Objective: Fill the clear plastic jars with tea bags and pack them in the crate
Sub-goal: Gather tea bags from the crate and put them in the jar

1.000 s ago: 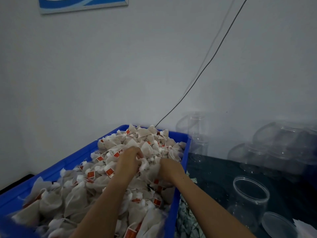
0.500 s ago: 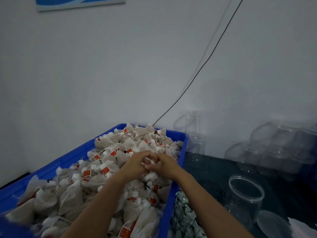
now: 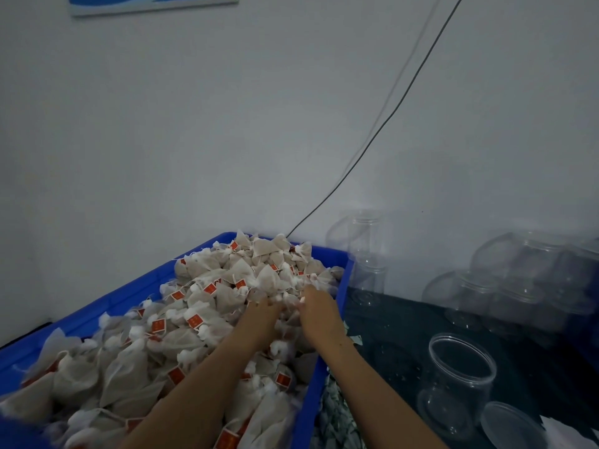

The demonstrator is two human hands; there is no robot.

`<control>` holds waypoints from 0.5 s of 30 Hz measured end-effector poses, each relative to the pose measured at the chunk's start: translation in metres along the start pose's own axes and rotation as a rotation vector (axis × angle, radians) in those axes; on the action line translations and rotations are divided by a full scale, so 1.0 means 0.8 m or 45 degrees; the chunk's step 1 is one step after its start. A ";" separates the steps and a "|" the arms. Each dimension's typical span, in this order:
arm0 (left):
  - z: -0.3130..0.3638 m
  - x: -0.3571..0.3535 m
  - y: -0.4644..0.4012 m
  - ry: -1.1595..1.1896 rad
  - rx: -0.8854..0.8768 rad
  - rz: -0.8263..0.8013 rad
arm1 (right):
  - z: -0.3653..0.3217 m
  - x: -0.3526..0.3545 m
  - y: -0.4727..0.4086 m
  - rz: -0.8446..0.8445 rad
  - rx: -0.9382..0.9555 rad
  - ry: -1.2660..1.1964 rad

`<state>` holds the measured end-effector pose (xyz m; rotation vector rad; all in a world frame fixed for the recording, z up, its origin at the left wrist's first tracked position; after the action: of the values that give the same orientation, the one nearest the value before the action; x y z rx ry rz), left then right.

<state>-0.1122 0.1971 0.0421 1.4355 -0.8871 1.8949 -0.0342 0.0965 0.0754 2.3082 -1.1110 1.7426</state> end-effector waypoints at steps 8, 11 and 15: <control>-0.006 -0.011 -0.013 -0.128 0.035 -0.106 | -0.013 -0.017 0.003 -0.391 0.114 0.201; -0.016 0.000 -0.015 0.056 0.185 0.066 | -0.016 -0.017 0.002 -0.506 0.127 0.280; -0.028 0.002 -0.017 0.097 0.266 0.147 | -0.026 -0.022 0.003 -0.859 0.203 0.348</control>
<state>-0.1148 0.2235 0.0415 1.4470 -0.7687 2.1674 -0.0548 0.1125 0.0673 2.0696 -0.1173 1.8043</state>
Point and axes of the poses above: each hand's wrist, its own y-axis away from the middle knuckle, its own x-axis out of the back of the hand, z = x × y, the point moved 3 cm from there along -y, towards the middle knuckle, and after that the axes turned 7 degrees about x, right-handed, at the moved point
